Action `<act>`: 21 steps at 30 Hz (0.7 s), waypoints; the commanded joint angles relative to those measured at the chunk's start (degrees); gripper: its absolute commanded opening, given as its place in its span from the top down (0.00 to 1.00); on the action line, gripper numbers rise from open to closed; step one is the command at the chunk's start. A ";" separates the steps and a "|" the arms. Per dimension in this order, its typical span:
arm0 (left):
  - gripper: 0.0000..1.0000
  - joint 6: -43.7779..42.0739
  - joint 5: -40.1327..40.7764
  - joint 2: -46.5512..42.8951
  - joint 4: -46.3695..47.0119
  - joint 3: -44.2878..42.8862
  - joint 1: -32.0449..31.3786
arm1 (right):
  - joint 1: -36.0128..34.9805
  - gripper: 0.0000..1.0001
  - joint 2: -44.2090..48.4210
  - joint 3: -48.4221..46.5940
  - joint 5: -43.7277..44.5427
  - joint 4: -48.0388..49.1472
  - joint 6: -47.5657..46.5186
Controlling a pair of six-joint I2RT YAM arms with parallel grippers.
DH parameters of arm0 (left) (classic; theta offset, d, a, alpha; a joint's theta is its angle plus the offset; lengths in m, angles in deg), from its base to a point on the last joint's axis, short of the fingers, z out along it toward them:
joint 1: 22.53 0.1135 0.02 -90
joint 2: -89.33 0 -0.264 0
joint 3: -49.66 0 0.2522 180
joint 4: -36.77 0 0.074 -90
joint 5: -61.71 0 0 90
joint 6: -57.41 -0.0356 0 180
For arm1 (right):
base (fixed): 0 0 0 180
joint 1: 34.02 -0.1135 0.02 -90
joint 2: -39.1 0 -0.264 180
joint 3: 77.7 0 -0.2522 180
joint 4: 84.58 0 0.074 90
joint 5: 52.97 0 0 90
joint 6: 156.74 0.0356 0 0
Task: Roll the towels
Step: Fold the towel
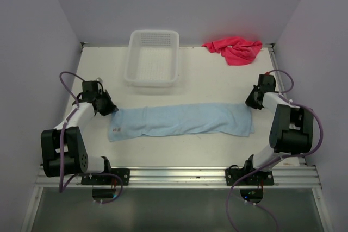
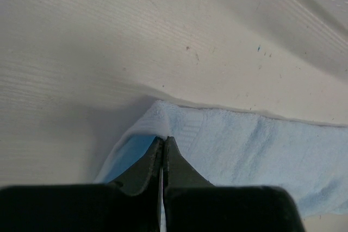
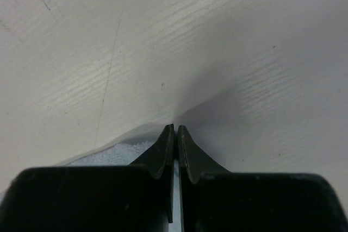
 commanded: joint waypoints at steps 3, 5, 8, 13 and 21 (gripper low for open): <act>1.00 -1.67 -0.39 -2.06 2.58 -2.82 1.15 | 0.15 1.00 4.61 -4.05 1.57 -3.10 0.96; 1.00 -1.85 0.14 -2.41 2.41 -3.44 1.42 | 0.15 1.00 5.67 -5.01 2.36 -4.59 1.14; 1.00 -1.76 0.05 -2.76 2.50 -3.44 1.85 | 0.15 1.00 6.72 -6.77 3.94 -6.62 1.40; 1.00 -1.85 -0.82 -5.21 2.93 -3.62 2.56 | 0.15 1.00 9.53 -8.09 5.08 -9.43 1.32; 1.00 -2.02 -2.59 -10.05 4.25 -4.58 2.91 | 0.15 1.00 14.45 -10.37 5.78 -12.94 1.23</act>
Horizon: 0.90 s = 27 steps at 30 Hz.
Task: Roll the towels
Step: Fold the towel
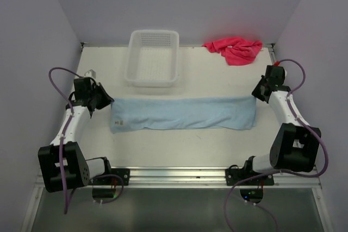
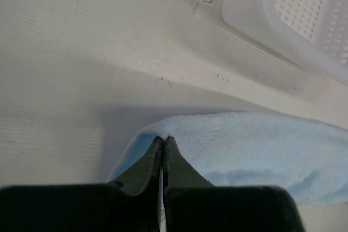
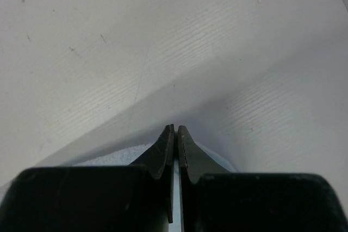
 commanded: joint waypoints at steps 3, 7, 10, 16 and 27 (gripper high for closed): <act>1.00 -1.81 -2.52 -3.54 5.61 -2.22 1.05 | 0.17 1.00 4.94 -4.39 3.32 -3.34 0.05; 1.00 -1.81 -6.65 -4.77 7.99 -0.47 1.32 | 0.17 1.00 6.69 -5.62 3.94 -4.66 0.13; 1.00 -2.07 -5.26 -6.62 8.96 0.07 1.49 | 0.17 1.00 7.75 -6.32 4.03 -5.18 0.40; 1.00 -2.16 -2.09 -7.32 8.08 -1.52 2.11 | 0.26 1.00 9.50 -7.82 5.34 -7.03 0.84; 1.00 -2.33 0.55 -10.93 9.05 -2.66 2.37 | 0.26 1.00 12.50 -11.07 3.85 -9.32 2.68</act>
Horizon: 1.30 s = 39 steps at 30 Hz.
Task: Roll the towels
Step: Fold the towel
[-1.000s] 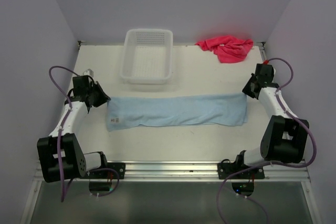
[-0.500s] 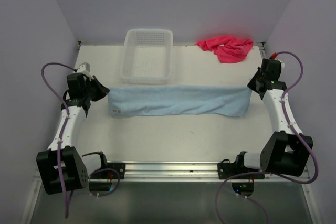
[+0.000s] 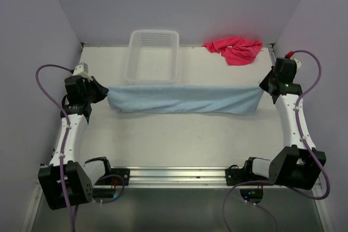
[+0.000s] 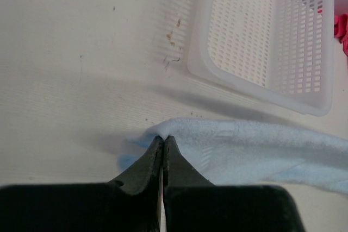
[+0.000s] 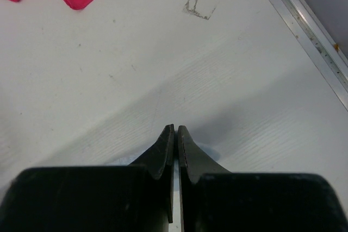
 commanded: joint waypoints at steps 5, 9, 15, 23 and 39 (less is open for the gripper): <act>1.00 -1.29 2.72 -2.30 3.37 -2.18 0.73 | 0.26 1.00 4.00 -4.35 0.09 -2.59 0.19; 1.00 -1.46 3.42 -3.00 2.57 -2.79 0.73 | 0.26 1.00 4.97 -4.87 -0.52 -3.47 0.19; 1.00 -1.03 5.27 -5.37 1.08 -2.88 0.73 | 0.26 1.00 7.95 -5.05 -1.58 -5.93 -0.25; 1.00 0.82 8.25 -11.35 -4.89 -2.35 0.73 | 0.26 1.00 16.19 0.04 -5.70 -10.15 -0.69; 1.00 1.09 10.38 -8.83 -7.98 3.27 0.73 | 0.26 1.00 16.94 9.62 -8.26 -10.25 -1.57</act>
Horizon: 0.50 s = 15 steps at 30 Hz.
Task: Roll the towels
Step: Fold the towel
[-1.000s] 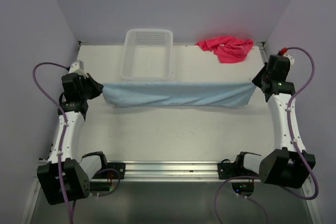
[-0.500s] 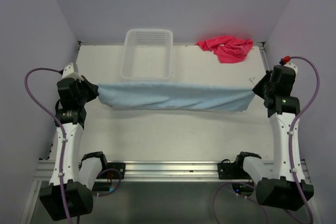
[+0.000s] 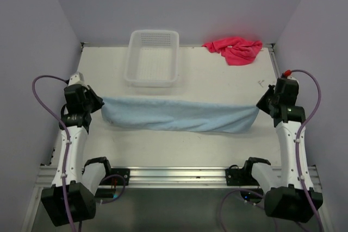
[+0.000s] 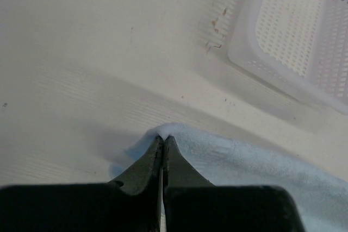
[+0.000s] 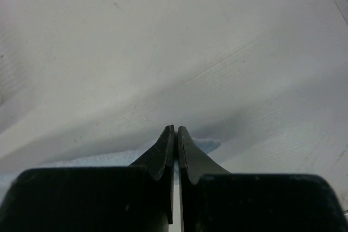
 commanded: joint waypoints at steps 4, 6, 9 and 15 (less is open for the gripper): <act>1.00 1.09 -1.81 9.03 4.95 -0.73 0.67 | 0.20 1.00 -8.71 1.96 -0.06 6.51 -0.15; 1.00 1.44 -2.43 12.44 7.23 -1.87 0.58 | 0.20 1.00 -10.91 2.22 0.29 9.94 0.47; 1.00 1.09 -2.61 17.54 9.00 -4.68 0.58 | 0.20 1.00 -16.09 1.61 0.20 13.72 1.00; 1.00 -0.49 -4.10 28.26 10.24 -9.95 0.58 | 0.20 1.00 -27.43 -2.34 0.46 16.98 0.73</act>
